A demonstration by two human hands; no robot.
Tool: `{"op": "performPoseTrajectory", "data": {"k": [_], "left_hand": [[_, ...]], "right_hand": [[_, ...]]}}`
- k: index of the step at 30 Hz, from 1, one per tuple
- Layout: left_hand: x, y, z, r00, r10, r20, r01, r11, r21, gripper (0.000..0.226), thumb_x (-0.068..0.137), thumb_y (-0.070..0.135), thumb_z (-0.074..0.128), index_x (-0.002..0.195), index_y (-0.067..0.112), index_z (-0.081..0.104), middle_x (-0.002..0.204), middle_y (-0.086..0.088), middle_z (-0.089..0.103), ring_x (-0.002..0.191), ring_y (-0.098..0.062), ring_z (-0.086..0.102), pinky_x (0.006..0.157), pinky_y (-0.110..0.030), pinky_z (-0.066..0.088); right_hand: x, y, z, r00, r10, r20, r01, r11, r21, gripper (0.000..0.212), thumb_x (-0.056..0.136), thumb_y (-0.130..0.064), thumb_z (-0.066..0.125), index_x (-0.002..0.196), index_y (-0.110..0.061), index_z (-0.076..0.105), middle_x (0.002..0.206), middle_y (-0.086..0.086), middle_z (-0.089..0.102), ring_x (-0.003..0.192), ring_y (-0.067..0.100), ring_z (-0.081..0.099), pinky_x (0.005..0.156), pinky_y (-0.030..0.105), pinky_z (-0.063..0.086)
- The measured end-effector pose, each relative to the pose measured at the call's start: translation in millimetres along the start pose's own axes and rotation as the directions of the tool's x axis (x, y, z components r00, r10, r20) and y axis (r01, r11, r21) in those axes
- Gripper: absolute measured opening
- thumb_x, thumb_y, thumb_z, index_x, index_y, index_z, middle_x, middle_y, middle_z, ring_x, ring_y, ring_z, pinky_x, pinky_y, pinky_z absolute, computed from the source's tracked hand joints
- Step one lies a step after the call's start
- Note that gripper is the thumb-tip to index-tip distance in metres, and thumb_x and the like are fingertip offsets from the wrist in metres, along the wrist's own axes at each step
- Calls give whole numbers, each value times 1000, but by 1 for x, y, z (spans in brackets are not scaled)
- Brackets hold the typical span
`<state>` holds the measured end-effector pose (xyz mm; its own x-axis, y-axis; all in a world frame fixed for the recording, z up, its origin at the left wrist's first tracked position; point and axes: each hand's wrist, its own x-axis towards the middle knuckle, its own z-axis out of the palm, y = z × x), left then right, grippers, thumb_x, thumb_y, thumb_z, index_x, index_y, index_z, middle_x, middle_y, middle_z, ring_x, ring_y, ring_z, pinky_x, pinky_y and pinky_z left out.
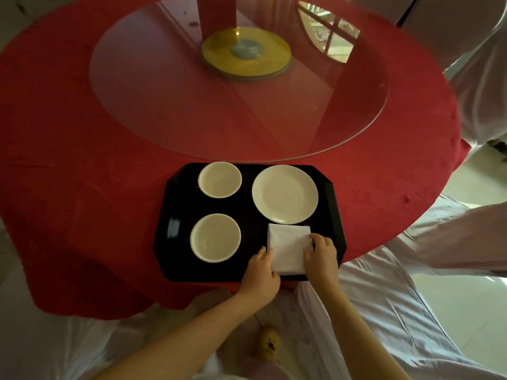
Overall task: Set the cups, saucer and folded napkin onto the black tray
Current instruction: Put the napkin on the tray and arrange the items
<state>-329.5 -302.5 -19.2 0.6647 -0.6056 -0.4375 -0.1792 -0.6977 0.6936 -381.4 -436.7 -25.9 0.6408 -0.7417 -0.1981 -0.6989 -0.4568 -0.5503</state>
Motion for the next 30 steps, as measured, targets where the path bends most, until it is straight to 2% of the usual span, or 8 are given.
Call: {"op": "performPoseTrajectory", "data": {"k": [10,14,17,22,26,30], "left_hand": [[-4,-1,11,997,-59,-42,60,998,25,60,92,13,43,146,13,17,156,-9,16,141,-25,19,112,-32,26],[8,8,-1,993,-76,-93,83,994,68,70,89,16,46,147,14,8,158,-10,4,143,-28,12,113,-36,22],[30,21,-16,991,-92,-93,98,993,70,73,89,20,47,147,11,4,158,-11,-1,145,-27,7,115,-37,16],[54,29,-24,989,-130,-73,139,981,137,70,92,24,44,147,9,2,158,-11,-2,145,-27,2,115,-41,19],[58,28,-20,990,-138,-38,143,973,180,67,94,27,41,147,7,6,158,-11,4,145,-26,4,115,-41,18],[59,26,-15,989,-121,-86,135,973,186,68,93,25,42,147,10,3,158,-11,2,145,-26,3,115,-42,20]], "right_hand": [[-2,3,2,999,-26,37,24,998,60,36,90,-6,45,125,-2,48,123,19,50,108,32,48,87,39,43],[13,-1,-8,998,-2,66,-6,991,131,44,92,-12,47,134,-3,41,136,18,45,125,32,42,101,40,38],[32,-7,-17,993,-58,103,43,990,138,48,94,-14,45,140,-5,34,145,14,39,134,29,34,108,41,32],[46,-14,-18,985,-105,136,86,986,140,42,93,-9,41,135,-6,40,141,14,44,124,32,43,101,47,42],[47,-13,-13,984,-135,113,118,982,148,41,91,-4,41,131,-5,44,137,14,48,118,33,47,97,47,45],[44,-9,-10,981,-164,105,151,980,128,46,89,-1,39,135,-6,41,138,14,46,120,32,43,99,44,43]]}}
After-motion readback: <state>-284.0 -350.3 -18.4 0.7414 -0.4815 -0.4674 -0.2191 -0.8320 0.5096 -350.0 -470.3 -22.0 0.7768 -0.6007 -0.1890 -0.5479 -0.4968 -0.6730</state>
